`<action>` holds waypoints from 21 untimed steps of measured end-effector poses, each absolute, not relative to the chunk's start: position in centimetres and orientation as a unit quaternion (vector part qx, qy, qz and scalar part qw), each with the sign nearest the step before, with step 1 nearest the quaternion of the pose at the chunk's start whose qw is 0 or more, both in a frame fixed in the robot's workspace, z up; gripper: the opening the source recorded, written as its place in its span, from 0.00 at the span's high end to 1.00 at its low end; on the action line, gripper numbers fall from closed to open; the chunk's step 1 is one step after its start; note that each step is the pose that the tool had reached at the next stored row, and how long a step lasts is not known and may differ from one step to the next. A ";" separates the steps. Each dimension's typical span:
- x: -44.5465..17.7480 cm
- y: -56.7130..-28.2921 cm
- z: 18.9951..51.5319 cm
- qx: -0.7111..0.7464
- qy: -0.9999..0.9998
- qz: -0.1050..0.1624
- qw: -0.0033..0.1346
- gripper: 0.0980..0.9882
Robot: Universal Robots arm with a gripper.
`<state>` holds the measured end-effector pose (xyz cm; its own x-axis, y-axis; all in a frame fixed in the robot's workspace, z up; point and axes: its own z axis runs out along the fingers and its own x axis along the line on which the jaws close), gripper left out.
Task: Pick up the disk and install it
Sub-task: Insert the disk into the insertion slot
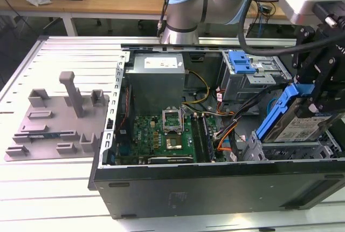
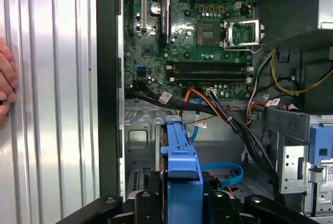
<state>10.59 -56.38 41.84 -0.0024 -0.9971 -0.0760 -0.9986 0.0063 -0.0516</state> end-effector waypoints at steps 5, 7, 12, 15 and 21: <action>10.6 -56.4 41.2 -0.705 0.708 0.008 0.045 0.70; 10.6 -56.4 41.1 -0.705 0.708 0.008 0.045 0.70; 10.6 -56.4 40.4 -0.705 0.708 0.008 0.045 0.70; 10.6 -56.4 39.9 -0.705 0.708 0.008 0.045 0.70; 10.6 -56.4 39.6 -0.705 0.708 0.008 0.045 0.68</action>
<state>10.59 -56.45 39.56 -0.0022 -0.9971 -0.0760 -0.9986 0.0062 -0.0523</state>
